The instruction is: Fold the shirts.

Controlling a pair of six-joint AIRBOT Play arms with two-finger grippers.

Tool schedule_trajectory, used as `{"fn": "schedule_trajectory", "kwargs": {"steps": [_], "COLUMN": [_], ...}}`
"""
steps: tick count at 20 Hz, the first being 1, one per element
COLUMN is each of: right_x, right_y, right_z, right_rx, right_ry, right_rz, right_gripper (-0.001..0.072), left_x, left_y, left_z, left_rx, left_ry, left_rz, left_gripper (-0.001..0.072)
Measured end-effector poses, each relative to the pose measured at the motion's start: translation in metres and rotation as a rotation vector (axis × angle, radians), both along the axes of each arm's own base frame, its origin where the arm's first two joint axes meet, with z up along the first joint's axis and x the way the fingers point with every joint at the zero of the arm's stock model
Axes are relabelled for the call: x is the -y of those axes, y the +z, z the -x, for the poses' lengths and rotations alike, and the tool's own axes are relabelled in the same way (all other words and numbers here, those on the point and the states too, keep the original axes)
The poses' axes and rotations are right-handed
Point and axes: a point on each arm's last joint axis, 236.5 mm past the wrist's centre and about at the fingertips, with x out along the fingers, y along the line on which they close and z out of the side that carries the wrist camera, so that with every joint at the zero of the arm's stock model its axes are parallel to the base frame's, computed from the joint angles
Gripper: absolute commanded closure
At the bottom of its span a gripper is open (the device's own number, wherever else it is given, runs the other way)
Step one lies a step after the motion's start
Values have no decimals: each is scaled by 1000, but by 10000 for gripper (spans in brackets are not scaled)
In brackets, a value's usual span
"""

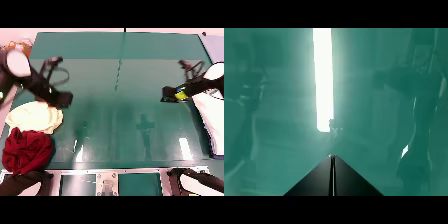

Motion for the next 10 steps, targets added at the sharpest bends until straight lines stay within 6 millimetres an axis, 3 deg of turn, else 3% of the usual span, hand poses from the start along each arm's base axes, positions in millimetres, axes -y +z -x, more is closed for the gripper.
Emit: {"fn": "schedule_trajectory", "kwargs": {"steps": [4, 10], "right_x": [-43, -66], "right_y": [-8, -11], "right_z": [12, 20], "right_rx": [21, 31], "right_ry": [142, 217], "right_rz": [25, 34], "right_gripper": [697, 697], "left_x": [-7, -8], "left_y": [-33, -44], "left_z": [36, 45], "left_rx": [-57, -63], "left_ry": [35, 50], "left_rz": [-15, -15], "left_gripper": [686, 685]}}
